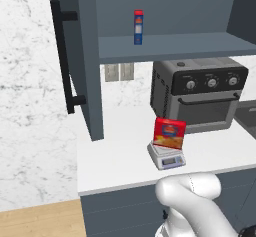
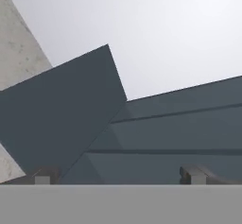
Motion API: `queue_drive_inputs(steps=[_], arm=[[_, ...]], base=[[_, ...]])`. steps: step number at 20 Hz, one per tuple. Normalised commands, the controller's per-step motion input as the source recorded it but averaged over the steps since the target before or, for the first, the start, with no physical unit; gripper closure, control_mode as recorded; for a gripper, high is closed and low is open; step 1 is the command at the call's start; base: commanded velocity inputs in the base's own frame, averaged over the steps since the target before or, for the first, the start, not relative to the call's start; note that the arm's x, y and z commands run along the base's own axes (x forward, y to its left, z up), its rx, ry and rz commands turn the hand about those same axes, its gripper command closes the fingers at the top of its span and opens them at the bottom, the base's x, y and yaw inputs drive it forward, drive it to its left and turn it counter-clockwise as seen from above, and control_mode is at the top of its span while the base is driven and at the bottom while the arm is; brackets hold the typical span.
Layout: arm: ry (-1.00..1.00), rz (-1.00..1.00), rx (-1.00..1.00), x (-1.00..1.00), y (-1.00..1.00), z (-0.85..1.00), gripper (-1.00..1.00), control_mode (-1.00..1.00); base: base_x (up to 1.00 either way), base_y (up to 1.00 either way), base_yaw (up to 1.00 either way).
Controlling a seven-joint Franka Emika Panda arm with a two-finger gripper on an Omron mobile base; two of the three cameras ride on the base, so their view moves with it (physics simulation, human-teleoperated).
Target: Pick the boxed food and place it on the digital scale for weighing, and close the cabinet.
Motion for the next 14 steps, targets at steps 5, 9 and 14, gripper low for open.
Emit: queue_drive_inputs(steps=[5, 9, 14], arm=[[-0.09, 0.0, 0.08, -0.21, -0.44, 0.3, -1.0, -1.0], [-0.07, 0.0, 0.05, -0.09, -0.26, 0.15, -1.0, -1.0], [-0.08, 0.0, 0.03, 0.0, -0.22, 0.09, -1.0, -1.0]], base=[[0.0, 0.0, 0.0], [0.0, 0.0, 0.0], [0.0, 0.0, 0.0]])
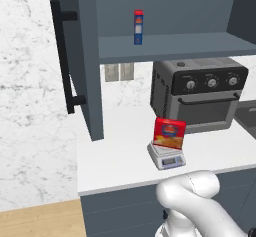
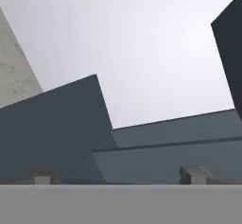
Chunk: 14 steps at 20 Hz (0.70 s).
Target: Pick the boxed food and place it on the digital scale for weighing, and close the cabinet.
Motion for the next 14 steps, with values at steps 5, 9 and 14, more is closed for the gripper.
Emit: queue_drive_inputs(steps=[5, 9, 14], arm=[[-0.06, 0.0, 0.03, -0.02, -0.29, 0.04, -1.0, -1.0], [-0.01, 0.0, 0.04, -0.03, -0.39, 0.03, -1.0, -1.0], [0.0, 0.0, 0.1, -0.07, -0.73, 0.11, -1.0, -1.0]], base=[[0.0, 0.0, 0.0], [0.0, 0.0, 0.0], [0.0, 0.0, 0.0]])
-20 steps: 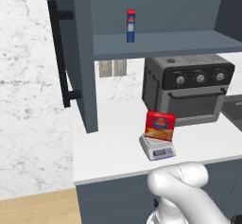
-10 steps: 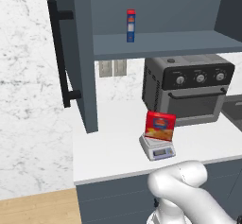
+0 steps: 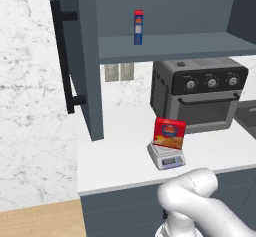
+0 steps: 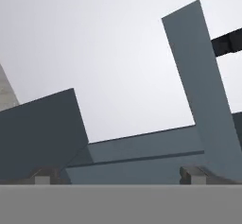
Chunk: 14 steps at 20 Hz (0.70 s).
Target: Pick the boxed food and place it on the digital scale for weighing, and close the cabinet.
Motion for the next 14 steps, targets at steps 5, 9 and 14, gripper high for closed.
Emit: queue_drive_inputs(steps=[5, 9, 14], arm=[[0.01, 0.0, 0.13, -0.15, -0.9, 0.17, -1.0, -1.0], [0.15, 0.0, 0.06, 0.0, -0.55, 0.06, -1.0, -1.0], [0.27, 0.0, 0.02, 0.04, -0.53, 0.36, -1.0, -1.0]], base=[[0.0, 0.0, 0.0], [0.0, 0.0, 0.0], [0.0, 0.0, 0.0]])
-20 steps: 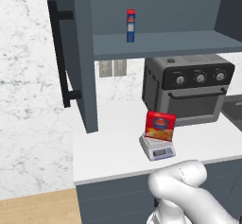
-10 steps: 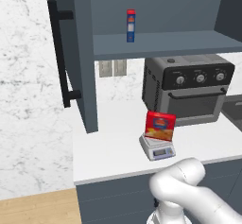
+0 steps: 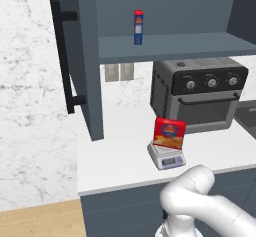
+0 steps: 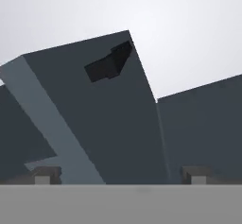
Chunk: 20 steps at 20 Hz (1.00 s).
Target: Pick the boxed food and place it on the digital scale for weighing, and close the cabinet.
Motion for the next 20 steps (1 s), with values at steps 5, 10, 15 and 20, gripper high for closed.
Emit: queue_drive_inputs(steps=[5, 10, 15, 20], arm=[[0.3, 0.0, 0.0, 0.29, -0.21, 0.57, -1.0, -1.0], [0.09, 0.0, 0.0, 0.32, -0.01, 0.62, -1.0, -1.0], [0.0, 0.01, 0.0, 0.07, 0.0, 0.59, -1.0, -1.0], [-0.1, 0.0, -0.13, 0.0, 0.4, 0.7, -1.0, -1.0]], base=[[0.0, 0.0, 0.0], [0.0, 0.0, 0.0], [0.0, 0.0, 0.0], [0.0, 0.0, 0.0]])
